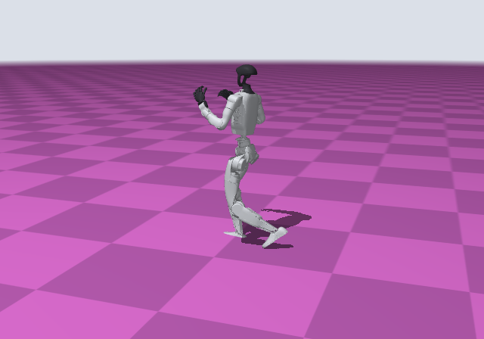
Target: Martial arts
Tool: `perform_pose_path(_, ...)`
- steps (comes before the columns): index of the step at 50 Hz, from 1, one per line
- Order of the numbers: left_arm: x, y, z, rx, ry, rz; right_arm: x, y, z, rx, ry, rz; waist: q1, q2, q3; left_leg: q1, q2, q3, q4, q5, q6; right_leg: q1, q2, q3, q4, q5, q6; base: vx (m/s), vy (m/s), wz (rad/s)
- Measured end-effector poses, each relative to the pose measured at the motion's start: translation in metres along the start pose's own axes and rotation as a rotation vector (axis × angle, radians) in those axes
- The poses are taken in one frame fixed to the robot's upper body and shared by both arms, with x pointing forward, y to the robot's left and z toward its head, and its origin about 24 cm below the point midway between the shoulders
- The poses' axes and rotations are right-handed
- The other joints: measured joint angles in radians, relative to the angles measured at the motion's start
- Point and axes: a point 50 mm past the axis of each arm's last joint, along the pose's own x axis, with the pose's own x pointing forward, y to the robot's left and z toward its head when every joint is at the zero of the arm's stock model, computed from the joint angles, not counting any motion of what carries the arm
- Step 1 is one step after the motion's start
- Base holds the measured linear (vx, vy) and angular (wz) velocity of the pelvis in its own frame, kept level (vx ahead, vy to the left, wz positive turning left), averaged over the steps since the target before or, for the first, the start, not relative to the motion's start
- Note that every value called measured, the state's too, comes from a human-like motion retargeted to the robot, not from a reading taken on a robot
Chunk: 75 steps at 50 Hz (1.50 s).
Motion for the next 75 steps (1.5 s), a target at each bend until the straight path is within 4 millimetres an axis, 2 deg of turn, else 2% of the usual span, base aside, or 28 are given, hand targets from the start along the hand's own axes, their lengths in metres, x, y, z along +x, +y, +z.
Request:
perform_pose_path(4, 0.004, 0.014, 0.005, 0.101, 0.020, -0.026, 0.019, 0.002, 0.017, 0.036, -0.126, 0.052, 0.039, 0.127, 0.029, -0.224, 0.199, -0.054, 0.292, -0.109, 0.053, 0.071, 0.167, 0.082, -0.057, -0.009, -0.004, 0.48, 0.09, -2.34)
perform_pose_path(7, 0.008, 0.034, 0.020, 0.232, -0.001, -0.031, 0.024, 0.004, 0.025, 0.061, -0.168, 0.121, 0.055, 0.191, 0.049, -0.358, 0.245, -0.082, 0.234, -0.205, 0.083, 0.143, 0.220, 0.180, -0.146, 0.012, 0.023, 0.48, 0.18, -2.13)
perform_pose_path(10, 0.008, 0.063, 0.041, 0.447, -0.011, -0.002, 0.018, 0.007, 0.025, 0.080, -0.135, 0.190, 0.035, 0.225, 0.063, -0.431, 0.193, -0.088, -0.001, -0.217, 0.062, 0.183, 0.193, 0.271, -0.153, -0.005, 0.057, 0.46, 0.21, -1.55)
perform_pose_path(12, 0.005, 0.087, 0.057, 0.620, 0.002, 0.033, 0.010, 0.007, 0.021, 0.077, -0.082, 0.233, 0.011, 0.237, 0.055, -0.459, 0.125, -0.084, -0.212, -0.151, 0.020, 0.183, 0.150, 0.316, -0.147, -0.022, 0.079, 0.44, 0.20, -1.05)
perform_pose_path(15, -0.001, 0.117, 0.078, 0.819, 0.038, 0.085, 0.001, 0.004, 0.012, 0.045, 0.000, 0.268, -0.017, 0.245, 0.023, -0.468, 0.031, -0.076, -0.502, 0.002, -0.036, 0.177, 0.086, 0.364, -0.152, -0.046, 0.103, 0.41, 0.20, -0.71)
perform_pose_path(18, -0.004, 0.126, 0.084, 0.855, 0.058, 0.110, 0.004, -0.003, 0.014, -0.005, -0.015, 0.238, -0.001, 0.238, -0.003, -0.505, 0.030, -0.088, -0.485, 0.047, -0.052, 0.179, 0.081, 0.397, -0.119, -0.085, 0.107, 0.37, 0.23, -0.74)
perform_pose_path(20, -0.005, 0.124, 0.084, 0.806, 0.044, 0.123, 0.014, -0.006, 0.027, -0.026, -0.110, 0.193, 0.012, 0.202, -0.030, -0.514, 0.030, -0.087, -0.456, 0.049, -0.035, 0.188, 0.077, 0.416, -0.117, -0.107, 0.110, 0.39, 0.25, -0.51)
perform_pose_path(22, -0.005, 0.113, 0.080, 0.706, 0.012, 0.124, 0.028, -0.006, 0.047, -0.033, -0.258, 0.149, 0.028, 0.137, -0.056, -0.515, 0.029, -0.086, -0.415, 0.019, -0.006, 0.203, 0.073, 0.430, -0.112, -0.118, 0.115, 0.37, 0.25, -0.22)
perform_pose_path(25, -0.005, 0.089, 0.069, 0.534, -0.032, 0.109, 0.045, -0.005, 0.081, -0.058, -0.482, 0.124, 0.051, 0.012, -0.082, -0.505, 0.012, -0.095, -0.360, -0.036, 0.032, 0.228, 0.064, 0.437, -0.075, -0.114, 0.127, 0.34, 0.23, 0.24)
perform_pose_path(28, -0.005, 0.065, 0.054, 0.406, -0.033, 0.093, 0.058, -0.003, 0.103, -0.166, -0.617, 0.191, 0.057, -0.125, -0.069, -0.456, -0.049, -0.111, -0.346, -0.064, 0.058, 0.257, 0.040, 0.460, 0.024, -0.101, 0.162, 0.30, 0.20, 0.96)
perform_pose_path(30, -0.001, 0.050, 0.044, 0.351, -0.029, 0.086, 0.072, -0.002, 0.111, -0.283, -0.655, 0.291, 0.048, -0.236, -0.007, -0.346, -0.163, -0.109, -0.429, -0.048, 0.078, 0.291, -0.047, 0.458, 0.145, -0.096, 0.199, 0.27, 0.15, 1.54)
perform_pose_path(32, -0.005, 0.040, 0.037, 0.321, 0.000, 0.047, 0.074, 0.002, 0.114, -0.370, -0.652, 0.387, 0.046, -0.306, 0.003, -0.334, -0.200, -0.128, -0.396, -0.066, 0.083, 0.278, -0.088, 0.434, 0.256, -0.023, 0.209, 0.23, 0.09, 1.27)
perform_pose_path(35, 0.001, 0.021, 0.035, 0.296, -0.021, -0.040, 0.089, -0.001, 0.109, -0.548, -0.585, 0.519, 0.051, -0.383, 0.038, -0.278, -0.283, -0.178, -0.460, -0.046, 0.088, 0.257, -0.140, 0.425, 0.353, 0.030, 0.219, 0.21, 0.06, 1.42)
perform_pose_path(37, 0.002, 0.010, 0.037, 0.290, -0.038, -0.111, 0.097, -0.005, 0.097, -0.640, -0.489, 0.577, 0.057, -0.418, 0.043, -0.282, -0.315, -0.212, -0.435, -0.055, 0.088, 0.241, -0.147, 0.438, 0.370, 0.029, 0.220, 0.18, 0.03, 1.29)
perform_pose_path(39, 0.011, -0.003, 0.041, 0.280, -0.082, -0.192, 0.115, -0.024, 0.074, -0.742, -0.314, 0.608, 0.083, -0.431, 0.051, -0.262, -0.326, -0.259, -0.487, -0.036, 0.084, 0.232, -0.142, 0.433, 0.306, 0.038, 0.206, 0.18, 0.01, 1.07)
perform_pose_path(41, 0.015, -0.015, 0.041, 0.265, -0.102, -0.263, 0.127, -0.048, 0.037, -0.777, -0.067, 0.634, 0.109, -0.440, 0.047, -0.260, -0.327, -0.295, -0.507, -0.028, 0.080, 0.226, -0.136, 0.427, 0.225, 0.047, 0.189, 0.15, 0.00, 0.77)
perform_pose_path(44, 0.015, -0.029, 0.036, 0.231, -0.092, -0.339, 0.125, -0.084, -0.025, -0.734, 0.306, 0.659, 0.148, -0.447, 0.039, -0.267, -0.323, -0.333, -0.524, -0.022, 0.075, 0.226, -0.129, 0.407, 0.123, 0.074, 0.170, 0.10, 0.00, 0.55)
perform_pose_path(45, 0.012, -0.031, 0.034, 0.222, -0.079, -0.348, 0.120, -0.089, -0.039, -0.708, 0.380, 0.657, 0.156, -0.450, 0.042, -0.278, -0.333, -0.338, -0.502, -0.029, 0.076, 0.220, -0.136, 0.401, 0.131, 0.073, 0.169, 0.07, 0.00, 0.43)
perform_pose_path(46, 0.011, -0.029, 0.032, 0.230, -0.070, -0.349, 0.121, -0.091, -0.041, -0.680, 0.376, 0.627, 0.164, -0.442, 0.036, -0.268, -0.321, -0.351, -0.529, -0.025, 0.076, 0.237, -0.128, 0.389, 0.085, 0.093, 0.169, 0.09, 0.00, 0.31)
perform_pose_path(48, 0.007, -0.022, 0.029, 0.250, -0.043, -0.313, 0.125, -0.087, -0.034, -0.638, 0.288, 0.569, 0.177, -0.427, 0.038, -0.275, -0.325, -0.359, -0.509, -0.037, 0.084, 0.238, -0.132, 0.377, 0.087, 0.095, 0.177, 0.06, 0.01, 0.18)
perform_pose_path(52, -0.004, 0.011, 0.034, 0.372, -0.021, -0.148, 0.121, -0.058, 0.038, -0.542, -0.198, 0.342, 0.180, -0.389, 0.056, -0.276, -0.325, -0.358, -0.469, -0.068, 0.099, 0.245, -0.134, 0.368, 0.102, 0.088, 0.204, 0.04, 0.01, -0.06)
perform_pose_path(53, -0.006, 0.022, 0.039, 0.424, -0.031, -0.097, 0.109, -0.052, 0.060, -0.512, -0.328, 0.256, 0.173, -0.385, 0.061, -0.265, -0.316, -0.356, -0.484, -0.070, 0.101, 0.254, -0.130, 0.367, 0.083, 0.093, 0.210, 0.05, 0.01, -0.30)
perform_pose_path(54, -0.009, 0.029, 0.041, 0.448, -0.031, -0.051, 0.102, -0.049, 0.074, -0.481, -0.413, 0.197, 0.174, -0.378, 0.065, -0.268, -0.318, -0.350, -0.472, -0.077, 0.105, 0.250, -0.134, 0.368, 0.093, 0.087, 0.216, 0.03, 0.01, -0.33)
perform_pose_path(57, -0.017, 0.048, 0.048, 0.523, -0.039, 0.085, 0.076, -0.042, 0.102, -0.360, -0.598, 0.032, 0.171, -0.362, 0.070, -0.257, -0.312, -0.323, -0.483, -0.084, 0.115, 0.246, -0.147, 0.371, 0.083, 0.075, 0.233, 0.04, 0.00, -0.51)
perform_pose_path(60, -0.022, 0.057, 0.050, 0.546, -0.042, 0.178, 0.060, -0.038, 0.107, -0.211, -0.655, -0.084, 0.163, -0.338, 0.069, -0.241, -0.305, -0.285, -0.505, -0.087, 0.125, 0.244, -0.167, 0.364, 0.061, 0.059, 0.240, 0.02, -0.02, -0.68)
perform_pose_path(63, -0.024, 0.053, 0.045, 0.499, -0.031, 0.201, 0.052, -0.032, 0.097, -0.067, -0.615, -0.138, 0.155, -0.312, 0.073, -0.220, -0.298, -0.243, -0.524, -0.087, 0.131, 0.245, -0.193, 0.341, 0.041, 0.041, 0.232, -0.01, -0.05, -0.80)
perform_pose_path(70, -0.013, 0.020, 0.041, 0.319, -0.070, 0.073, 0.045, -0.007, 0.071, 0.174, -0.458, -0.098, 0.124, -0.251, 0.089, -0.174, -0.274, -0.162, -0.550, -0.089, 0.128, 0.257, -0.219, 0.314, 0.001, 0.015, 0.212, -0.03, -0.08, -0.71)
perform_pose_path(75, 0.002, 0.010, 0.055, 0.298, -0.181, 0.027, 0.046, -0.004, 0.077, 0.207, -0.497, -0.099, 0.089, -0.209, 0.075, -0.177, -0.252, -0.118, -0.521, -0.101, 0.122, 0.236, -0.217, 0.316, 0.022, -0.005, 0.208, -0.04, -0.10, -0.49)
